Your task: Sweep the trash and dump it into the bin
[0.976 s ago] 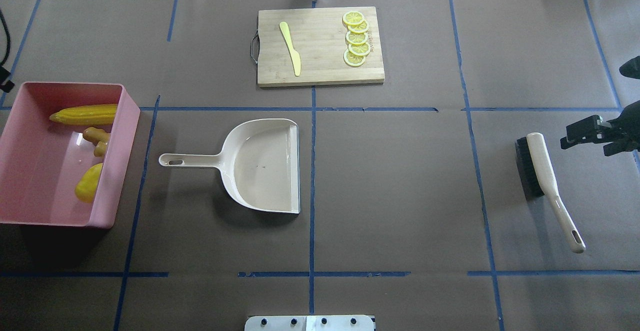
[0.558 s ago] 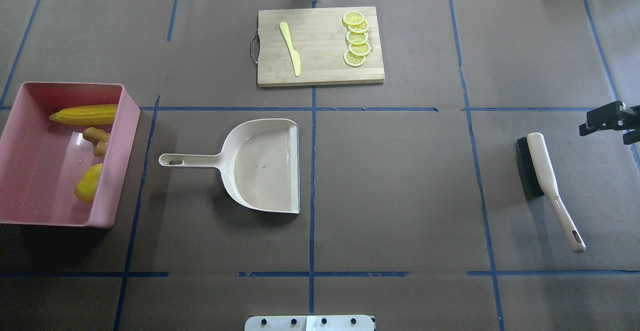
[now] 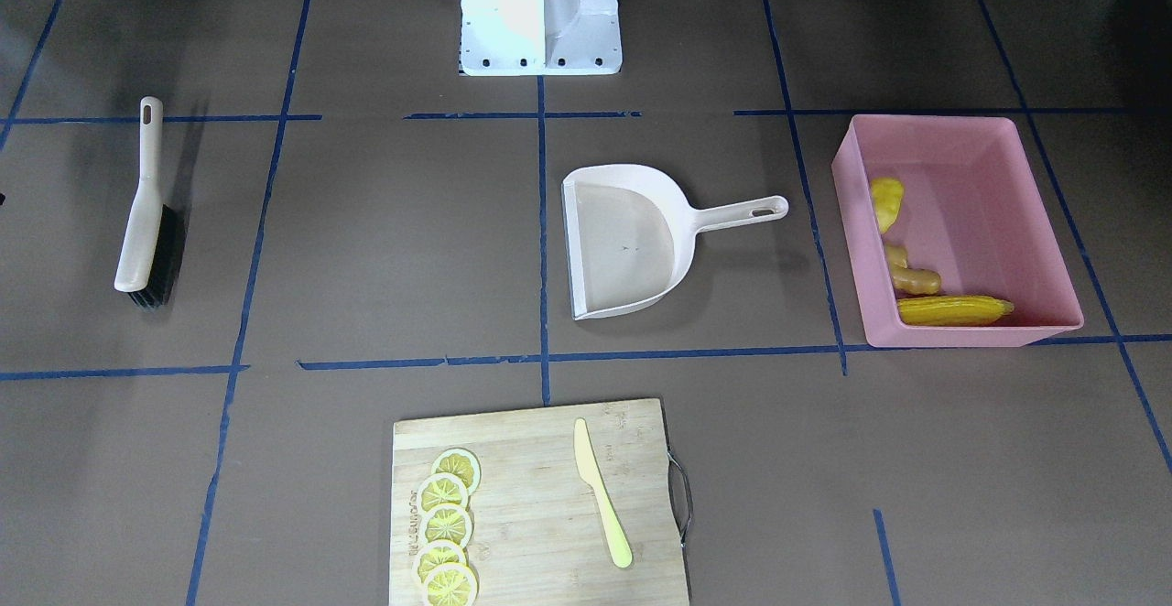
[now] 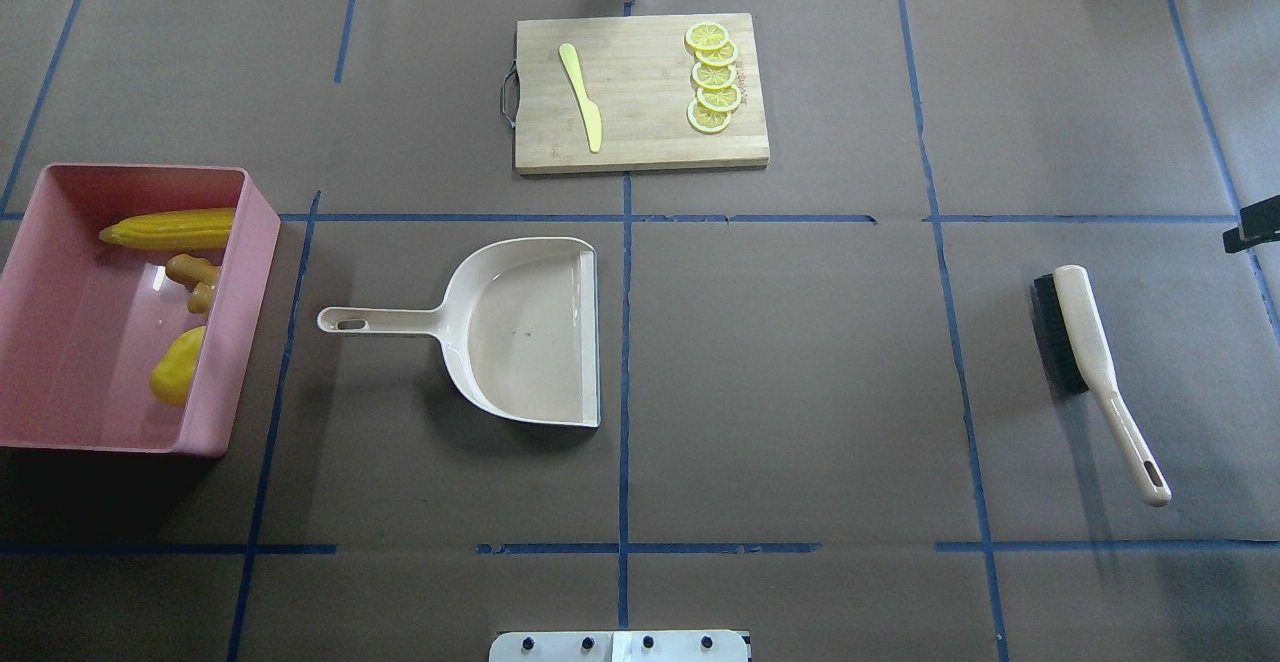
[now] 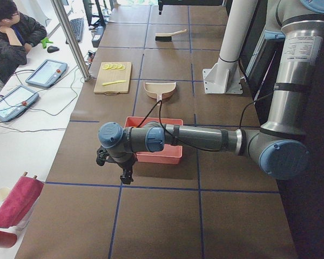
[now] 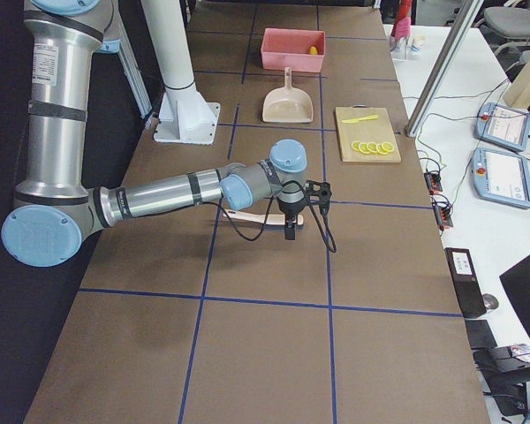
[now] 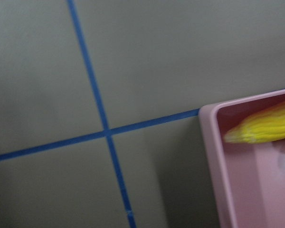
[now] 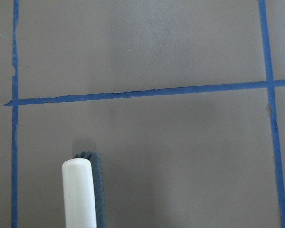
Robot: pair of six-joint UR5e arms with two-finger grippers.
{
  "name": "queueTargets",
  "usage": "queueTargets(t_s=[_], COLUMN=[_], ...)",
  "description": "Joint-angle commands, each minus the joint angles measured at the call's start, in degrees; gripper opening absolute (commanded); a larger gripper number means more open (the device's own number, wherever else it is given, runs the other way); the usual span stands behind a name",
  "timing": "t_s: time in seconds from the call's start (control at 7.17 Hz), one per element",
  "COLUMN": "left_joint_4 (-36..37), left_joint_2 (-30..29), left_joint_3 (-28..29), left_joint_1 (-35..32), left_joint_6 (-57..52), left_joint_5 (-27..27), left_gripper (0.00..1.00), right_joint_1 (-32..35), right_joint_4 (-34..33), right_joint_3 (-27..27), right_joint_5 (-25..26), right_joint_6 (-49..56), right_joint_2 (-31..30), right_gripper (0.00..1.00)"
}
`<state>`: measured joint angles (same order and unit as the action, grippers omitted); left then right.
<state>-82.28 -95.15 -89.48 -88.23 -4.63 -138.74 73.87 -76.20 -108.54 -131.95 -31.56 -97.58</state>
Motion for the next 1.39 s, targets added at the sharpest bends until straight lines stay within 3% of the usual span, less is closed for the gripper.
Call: queueTargets(t_s=[0.0, 0.7, 1.12, 1.26], left_joint_4=[0.01, 0.27, 0.1, 0.1], left_joint_2=[1.81, 0.84, 0.93, 0.93], left_joint_3=[-1.75, -0.6, -0.35, -0.43], left_joint_1=[-3.25, -3.7, -3.62, -3.61], left_joint_6=[0.67, 1.2, 0.77, 0.76], left_joint_5=[0.05, 0.31, 0.23, 0.23], left_gripper=[1.0, 1.0, 1.0, 1.0], right_joint_1=[4.94, 15.66, 16.48, 16.74], right_joint_4=[0.0, 0.27, -1.12, -8.36], right_joint_3=[4.81, 17.03, 13.8, 11.53], right_joint_5=[-1.63, -5.24, -4.89, -5.24], right_joint_6=[10.16, 29.34, 27.96, 27.7], right_joint_2=[-0.07, -0.07, -1.04, -0.34], right_gripper=[0.99, 0.99, 0.99, 0.99])
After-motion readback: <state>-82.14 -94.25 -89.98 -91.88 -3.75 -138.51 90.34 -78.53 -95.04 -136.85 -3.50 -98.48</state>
